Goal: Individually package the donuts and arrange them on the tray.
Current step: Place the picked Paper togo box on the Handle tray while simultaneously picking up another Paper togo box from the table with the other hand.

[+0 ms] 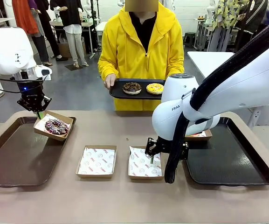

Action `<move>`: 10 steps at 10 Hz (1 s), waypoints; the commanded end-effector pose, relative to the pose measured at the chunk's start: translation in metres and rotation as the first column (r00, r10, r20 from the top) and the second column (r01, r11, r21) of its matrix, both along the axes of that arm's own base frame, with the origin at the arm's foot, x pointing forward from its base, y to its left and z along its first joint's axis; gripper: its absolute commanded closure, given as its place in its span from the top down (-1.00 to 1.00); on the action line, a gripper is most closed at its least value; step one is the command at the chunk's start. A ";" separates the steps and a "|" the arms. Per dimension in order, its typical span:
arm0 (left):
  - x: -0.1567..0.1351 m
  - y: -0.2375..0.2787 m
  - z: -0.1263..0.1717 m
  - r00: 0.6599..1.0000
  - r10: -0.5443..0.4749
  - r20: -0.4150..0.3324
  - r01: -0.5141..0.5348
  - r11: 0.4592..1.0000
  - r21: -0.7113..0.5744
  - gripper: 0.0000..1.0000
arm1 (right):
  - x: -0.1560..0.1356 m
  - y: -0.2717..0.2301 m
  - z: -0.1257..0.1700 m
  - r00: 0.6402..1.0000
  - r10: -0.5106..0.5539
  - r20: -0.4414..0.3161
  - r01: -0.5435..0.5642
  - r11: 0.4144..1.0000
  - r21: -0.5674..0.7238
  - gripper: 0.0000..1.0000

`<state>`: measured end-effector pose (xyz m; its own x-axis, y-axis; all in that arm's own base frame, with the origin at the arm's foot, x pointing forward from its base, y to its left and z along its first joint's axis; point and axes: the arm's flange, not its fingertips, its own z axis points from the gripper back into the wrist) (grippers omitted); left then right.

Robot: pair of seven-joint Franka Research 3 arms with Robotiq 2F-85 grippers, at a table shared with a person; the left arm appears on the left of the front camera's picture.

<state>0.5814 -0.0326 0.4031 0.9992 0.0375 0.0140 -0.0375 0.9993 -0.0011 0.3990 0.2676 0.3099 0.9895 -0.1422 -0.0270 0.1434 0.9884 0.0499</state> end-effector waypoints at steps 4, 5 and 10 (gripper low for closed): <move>-0.011 0.007 -0.003 1.000 -0.011 -0.008 0.011 1.000 0.001 -0.98 | 0.003 0.009 0.007 0.991 0.004 0.131 0.002 0.999 -0.043 1.00; -0.010 0.007 -0.004 1.000 -0.007 -0.011 0.007 1.000 -0.001 -0.98 | 0.004 0.008 0.007 0.992 0.004 0.129 0.002 0.999 -0.042 1.00; -0.004 0.010 -0.012 0.999 0.020 -0.034 -0.020 1.000 0.001 -0.98 | 0.003 0.007 0.005 0.992 0.029 0.122 -0.024 0.999 -0.039 -0.16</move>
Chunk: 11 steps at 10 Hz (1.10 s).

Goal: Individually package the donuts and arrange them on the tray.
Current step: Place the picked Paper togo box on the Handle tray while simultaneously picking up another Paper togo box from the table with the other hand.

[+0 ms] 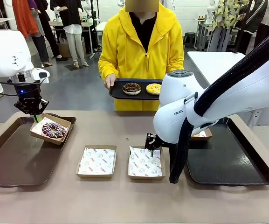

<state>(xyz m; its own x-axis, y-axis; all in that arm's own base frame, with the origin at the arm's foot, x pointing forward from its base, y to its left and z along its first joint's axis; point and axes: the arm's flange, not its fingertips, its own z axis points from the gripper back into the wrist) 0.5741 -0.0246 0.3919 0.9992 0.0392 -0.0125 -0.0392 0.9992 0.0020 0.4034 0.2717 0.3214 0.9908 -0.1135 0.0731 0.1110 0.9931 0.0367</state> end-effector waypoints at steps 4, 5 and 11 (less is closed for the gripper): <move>0.005 -0.003 -0.001 1.000 0.012 -0.009 -0.012 1.000 0.001 1.00 | -0.002 0.002 -0.006 1.000 -0.003 0.022 0.003 1.000 -0.003 -1.00; 0.005 -0.003 0.000 1.000 0.012 -0.010 -0.012 1.000 0.003 1.00 | -0.002 0.002 -0.007 1.000 -0.004 0.021 0.005 1.000 -0.002 -1.00; 0.003 -0.005 0.008 0.999 0.030 -0.016 -0.030 0.999 -0.023 1.00 | -0.001 0.001 -0.006 1.000 -0.021 0.017 0.021 1.000 0.002 -1.00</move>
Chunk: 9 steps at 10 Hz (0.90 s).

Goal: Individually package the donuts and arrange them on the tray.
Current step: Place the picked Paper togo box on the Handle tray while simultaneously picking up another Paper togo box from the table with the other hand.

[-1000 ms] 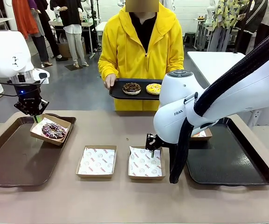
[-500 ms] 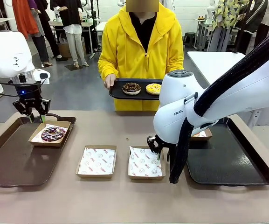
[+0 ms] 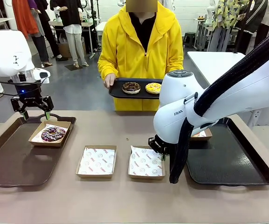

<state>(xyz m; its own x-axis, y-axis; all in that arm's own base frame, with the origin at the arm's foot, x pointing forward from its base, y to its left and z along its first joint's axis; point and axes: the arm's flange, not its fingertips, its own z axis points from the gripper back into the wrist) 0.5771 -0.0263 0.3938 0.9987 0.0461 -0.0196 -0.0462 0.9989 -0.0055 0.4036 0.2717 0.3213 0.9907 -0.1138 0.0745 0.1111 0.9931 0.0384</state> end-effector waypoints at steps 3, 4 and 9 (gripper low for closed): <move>-0.007 -0.002 0.021 1.000 0.008 0.016 -0.006 0.996 -0.086 1.00 | -0.002 -0.003 0.011 1.000 -0.015 -0.027 0.015 1.000 0.021 -1.00; -0.012 0.000 0.030 1.000 -0.005 0.017 0.008 0.988 -0.157 1.00 | -0.004 -0.006 0.026 0.999 0.001 -0.046 0.000 1.000 0.026 -1.00; -0.100 0.062 0.094 0.992 -0.033 0.123 0.104 0.772 -0.627 1.00 | 0.045 -0.017 0.150 0.997 0.073 0.015 -0.074 0.997 0.036 -1.00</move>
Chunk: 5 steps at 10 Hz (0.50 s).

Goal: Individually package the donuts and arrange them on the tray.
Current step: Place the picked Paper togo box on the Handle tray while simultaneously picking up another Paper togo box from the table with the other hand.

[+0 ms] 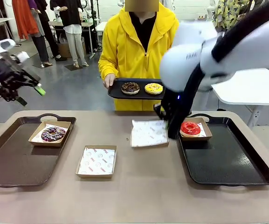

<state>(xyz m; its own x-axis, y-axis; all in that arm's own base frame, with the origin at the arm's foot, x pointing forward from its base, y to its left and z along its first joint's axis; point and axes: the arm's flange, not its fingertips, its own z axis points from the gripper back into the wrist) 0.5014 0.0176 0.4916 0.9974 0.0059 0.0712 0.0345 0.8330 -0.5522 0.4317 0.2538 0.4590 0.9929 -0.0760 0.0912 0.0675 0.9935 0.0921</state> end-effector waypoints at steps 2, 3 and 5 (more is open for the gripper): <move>-0.047 0.039 0.002 0.999 -0.017 0.027 0.023 0.964 -0.266 1.00 | 0.058 0.004 0.043 0.990 0.131 -0.042 -0.134 0.988 -0.072 -1.00; -0.054 0.047 0.002 1.000 0.009 0.014 -0.003 0.940 -0.342 1.00 | 0.080 0.006 0.053 0.984 0.164 -0.064 -0.169 0.983 -0.078 -1.00; -0.064 0.068 0.002 0.998 0.063 -0.014 -0.062 0.895 -0.442 1.00 | 0.119 0.010 0.063 0.985 0.142 -0.103 -0.151 0.984 -0.092 -1.00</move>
<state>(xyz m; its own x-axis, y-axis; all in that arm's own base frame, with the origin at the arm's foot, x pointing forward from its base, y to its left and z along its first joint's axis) 0.4386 0.0799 0.4952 0.9961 0.0733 0.0500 0.0009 0.5550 -0.8318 0.5270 0.2535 0.5126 0.9977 0.0632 0.0247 -0.0636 0.9978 0.0170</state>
